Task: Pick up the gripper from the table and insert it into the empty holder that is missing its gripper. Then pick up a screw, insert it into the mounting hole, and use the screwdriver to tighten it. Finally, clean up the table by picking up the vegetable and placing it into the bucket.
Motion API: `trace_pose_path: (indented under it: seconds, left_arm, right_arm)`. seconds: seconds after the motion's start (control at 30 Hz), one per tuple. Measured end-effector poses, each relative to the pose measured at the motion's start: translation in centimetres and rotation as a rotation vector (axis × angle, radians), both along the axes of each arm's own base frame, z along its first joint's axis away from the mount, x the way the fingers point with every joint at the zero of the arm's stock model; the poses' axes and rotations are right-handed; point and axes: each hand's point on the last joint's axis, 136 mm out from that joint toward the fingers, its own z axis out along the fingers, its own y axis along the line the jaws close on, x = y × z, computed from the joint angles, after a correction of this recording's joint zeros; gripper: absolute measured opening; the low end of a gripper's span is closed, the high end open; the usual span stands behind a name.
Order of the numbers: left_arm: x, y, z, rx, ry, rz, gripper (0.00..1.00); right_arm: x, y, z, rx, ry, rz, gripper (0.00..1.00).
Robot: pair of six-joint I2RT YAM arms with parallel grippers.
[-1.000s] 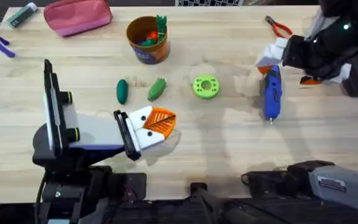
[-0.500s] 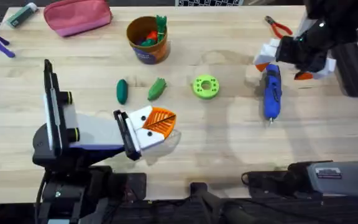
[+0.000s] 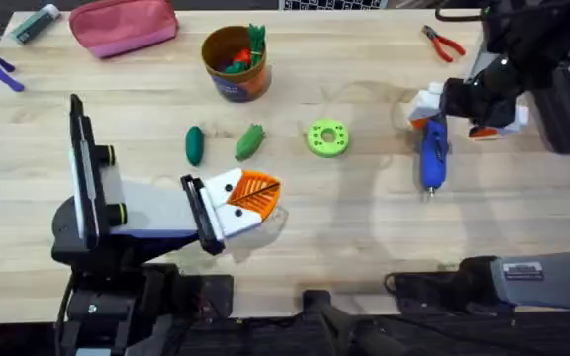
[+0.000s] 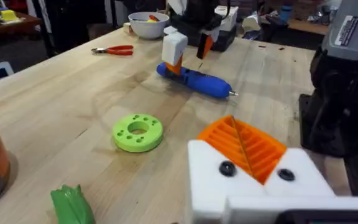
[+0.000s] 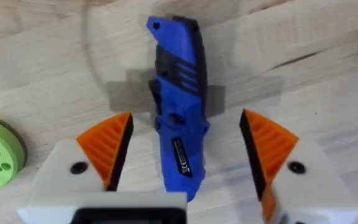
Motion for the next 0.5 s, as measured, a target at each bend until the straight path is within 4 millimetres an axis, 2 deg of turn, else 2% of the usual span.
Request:
trace_pose_path:
  seconds: [0.3, 0.5]
  left_arm:
    - [0.0, 0.0, 0.0, 0.000, 0.000, 0.000, 0.007]
    - [0.0, 0.0, 0.0, 0.000, 0.000, 0.000, 0.007]
  right_arm:
    - [0.2, 0.3, -0.9, 0.039, -0.012, 0.046, 0.991]
    - [1.2, 0.1, -2.2, 0.035, -0.006, 0.105, 0.991]
